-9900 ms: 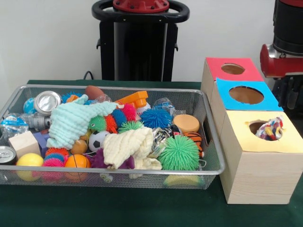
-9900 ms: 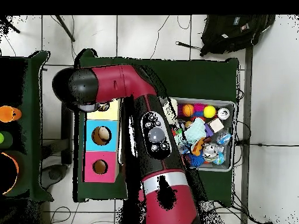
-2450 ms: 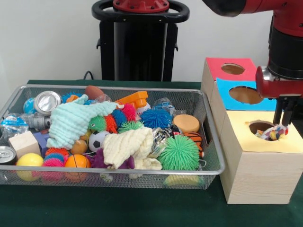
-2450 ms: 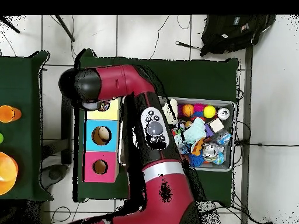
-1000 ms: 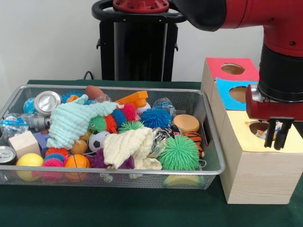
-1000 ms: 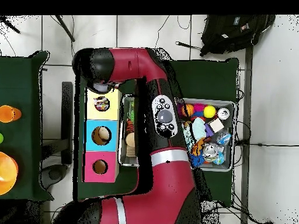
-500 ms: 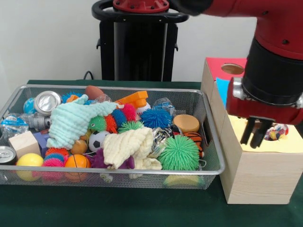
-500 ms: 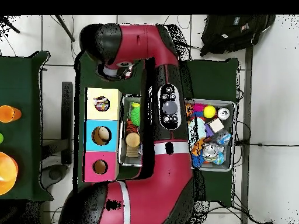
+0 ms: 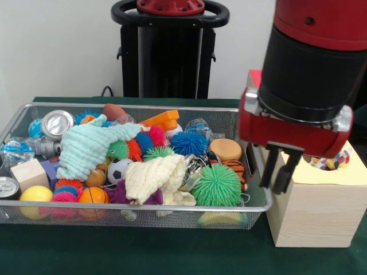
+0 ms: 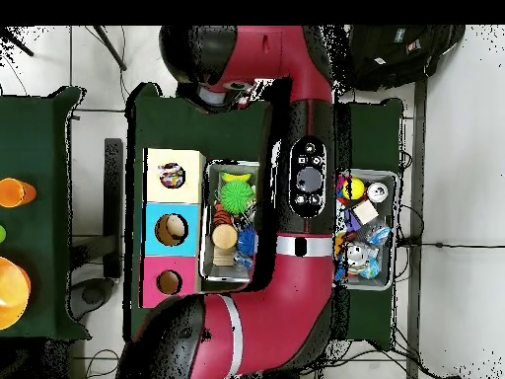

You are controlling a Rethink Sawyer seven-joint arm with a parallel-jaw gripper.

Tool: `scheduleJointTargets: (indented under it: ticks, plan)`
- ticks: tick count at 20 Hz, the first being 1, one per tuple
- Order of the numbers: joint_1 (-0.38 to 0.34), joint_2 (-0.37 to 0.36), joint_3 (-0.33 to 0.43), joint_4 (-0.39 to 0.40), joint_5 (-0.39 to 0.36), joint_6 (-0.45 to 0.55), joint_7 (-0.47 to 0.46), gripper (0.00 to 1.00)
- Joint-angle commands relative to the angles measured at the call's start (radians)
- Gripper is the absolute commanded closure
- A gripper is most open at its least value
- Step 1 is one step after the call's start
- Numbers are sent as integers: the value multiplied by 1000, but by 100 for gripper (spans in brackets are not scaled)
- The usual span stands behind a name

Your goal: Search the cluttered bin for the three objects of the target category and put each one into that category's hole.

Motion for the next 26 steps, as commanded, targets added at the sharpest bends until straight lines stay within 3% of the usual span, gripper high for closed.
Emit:
scheduleJointTargets:
  ticks: [1,12,26]
  plan:
    - [-37,9,219,-102,-224,175,-377,100]
    - [-98,-17,528,-111,-561,219,-445,100]
    - [-160,-17,855,-100,-903,238,-457,100]
